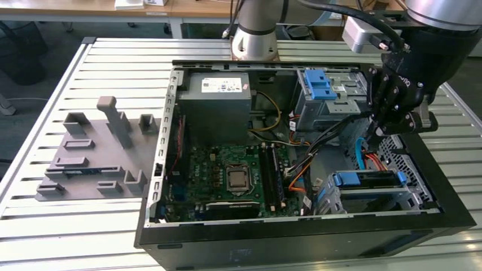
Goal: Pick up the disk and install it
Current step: 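Insert the second disk wire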
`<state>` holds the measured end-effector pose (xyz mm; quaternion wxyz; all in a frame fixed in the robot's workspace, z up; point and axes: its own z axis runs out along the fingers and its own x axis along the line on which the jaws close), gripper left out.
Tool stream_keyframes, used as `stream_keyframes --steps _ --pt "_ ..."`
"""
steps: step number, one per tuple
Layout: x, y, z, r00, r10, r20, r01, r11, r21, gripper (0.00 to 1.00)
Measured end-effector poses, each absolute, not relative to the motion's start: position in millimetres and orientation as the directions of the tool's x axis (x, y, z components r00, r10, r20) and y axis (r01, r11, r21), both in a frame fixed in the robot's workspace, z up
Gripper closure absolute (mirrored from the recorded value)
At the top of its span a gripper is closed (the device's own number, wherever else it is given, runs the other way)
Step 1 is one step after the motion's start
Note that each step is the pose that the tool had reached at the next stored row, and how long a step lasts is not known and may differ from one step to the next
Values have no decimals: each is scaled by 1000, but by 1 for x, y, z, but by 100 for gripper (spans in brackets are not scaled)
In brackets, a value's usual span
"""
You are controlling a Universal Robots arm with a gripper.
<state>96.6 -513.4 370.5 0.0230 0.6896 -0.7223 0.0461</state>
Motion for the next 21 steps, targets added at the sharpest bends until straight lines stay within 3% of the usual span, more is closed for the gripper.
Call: stream_keyframes --steps 11,12,17,20,21 --pt "97 -513 370 -48 -992 116 -998 44 -36 89" --pt "97 -513 370 -48 -992 119 -998 44 -36 82" --pt "97 -513 368 -48 -990 134 -998 43 -37 81" --pt "97 -513 367 -48 -989 142 -998 43 -37 69" --pt "97 -513 367 -48 -988 145 -998 43 -37 69"
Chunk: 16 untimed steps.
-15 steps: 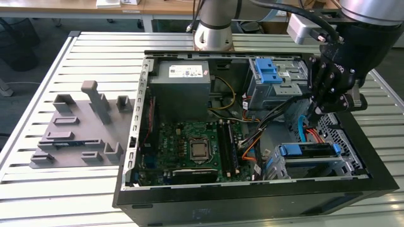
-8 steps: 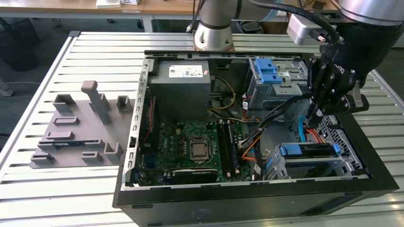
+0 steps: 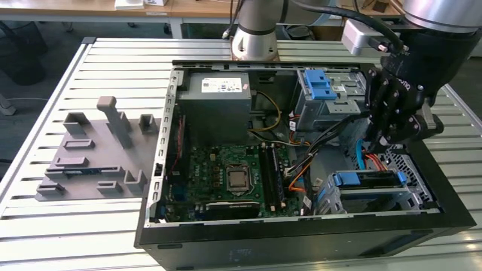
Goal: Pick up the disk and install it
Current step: 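Insert the second disk wire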
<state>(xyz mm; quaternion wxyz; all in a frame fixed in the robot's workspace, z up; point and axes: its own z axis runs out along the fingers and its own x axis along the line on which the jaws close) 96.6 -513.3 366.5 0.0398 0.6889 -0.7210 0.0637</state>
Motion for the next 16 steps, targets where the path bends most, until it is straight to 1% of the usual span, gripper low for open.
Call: stream_keyframes --steps 4,5,6,7,8,9,10,13,14,16 --pt "97 -513 363 -48 -986 158 -998 42 -38 69" --pt "97 -513 362 -48 -986 160 -998 42 -38 70" --pt "97 -513 361 -48 -986 161 -998 42 -38 77" --pt "97 -513 360 -48 -986 161 -998 42 -38 77" --pt "97 -513 360 -48 -986 161 -998 42 -38 83" --pt "97 -513 359 -48 -986 160 -998 42 -38 83" --pt "97 -513 359 -48 -988 147 -998 43 -37 84" --pt "97 -514 359 -48 -995 93 -998 45 -35 84" --pt "97 -514 358 -48 -996 80 -998 45 -34 84" --pt "97 -517 356 -48 -996 74 -998 45 -35 84"
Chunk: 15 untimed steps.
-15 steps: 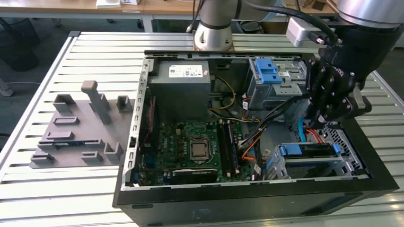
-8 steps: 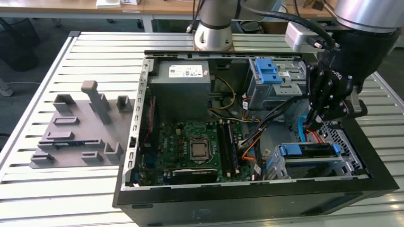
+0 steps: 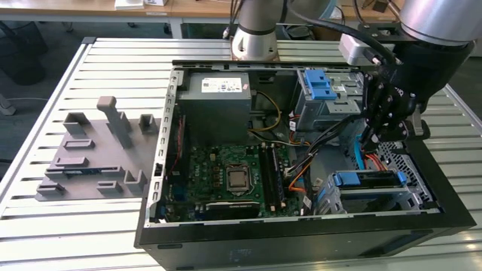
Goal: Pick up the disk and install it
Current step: 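Insert the second disk wire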
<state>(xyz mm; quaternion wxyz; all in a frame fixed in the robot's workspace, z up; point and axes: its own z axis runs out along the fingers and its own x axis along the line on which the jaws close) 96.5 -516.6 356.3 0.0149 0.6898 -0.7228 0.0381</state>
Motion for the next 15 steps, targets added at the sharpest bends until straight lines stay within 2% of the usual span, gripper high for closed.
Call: stream_keyframes --steps 12,15 --pt "96 -530 348 -46 -997 54 -998 44 -40 84" --pt "96 -531 348 -46 -999 8 -998 46 -39 84"
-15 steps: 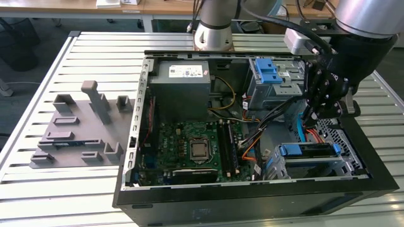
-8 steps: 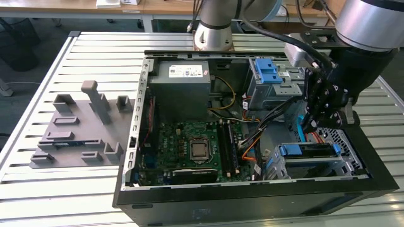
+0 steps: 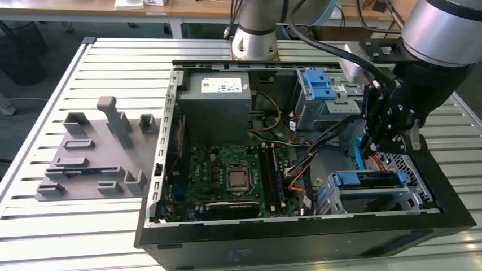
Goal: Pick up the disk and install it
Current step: 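Insert the second disk wire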
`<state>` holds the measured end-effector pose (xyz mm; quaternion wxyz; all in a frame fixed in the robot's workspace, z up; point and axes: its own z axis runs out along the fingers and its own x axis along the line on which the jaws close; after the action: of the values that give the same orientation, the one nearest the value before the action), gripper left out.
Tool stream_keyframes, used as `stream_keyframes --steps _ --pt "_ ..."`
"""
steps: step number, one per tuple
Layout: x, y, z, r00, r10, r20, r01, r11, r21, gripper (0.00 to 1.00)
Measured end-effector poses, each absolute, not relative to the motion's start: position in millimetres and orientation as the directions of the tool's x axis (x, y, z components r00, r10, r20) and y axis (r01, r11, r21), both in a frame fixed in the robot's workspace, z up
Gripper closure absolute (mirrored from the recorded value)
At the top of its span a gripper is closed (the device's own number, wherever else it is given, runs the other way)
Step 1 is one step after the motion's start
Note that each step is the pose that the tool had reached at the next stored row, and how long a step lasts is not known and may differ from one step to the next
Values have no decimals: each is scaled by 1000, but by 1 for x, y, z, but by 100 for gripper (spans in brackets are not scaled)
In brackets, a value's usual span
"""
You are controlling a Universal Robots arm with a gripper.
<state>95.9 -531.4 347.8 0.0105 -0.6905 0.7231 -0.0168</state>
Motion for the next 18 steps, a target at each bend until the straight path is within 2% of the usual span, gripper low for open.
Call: stream_keyframes --steps 2,18 --pt "96 -534 347 -46 -999 -11 -998 47 -38 84" --pt "96 -553 338 -45 -999 -12 -998 46 -43 84"
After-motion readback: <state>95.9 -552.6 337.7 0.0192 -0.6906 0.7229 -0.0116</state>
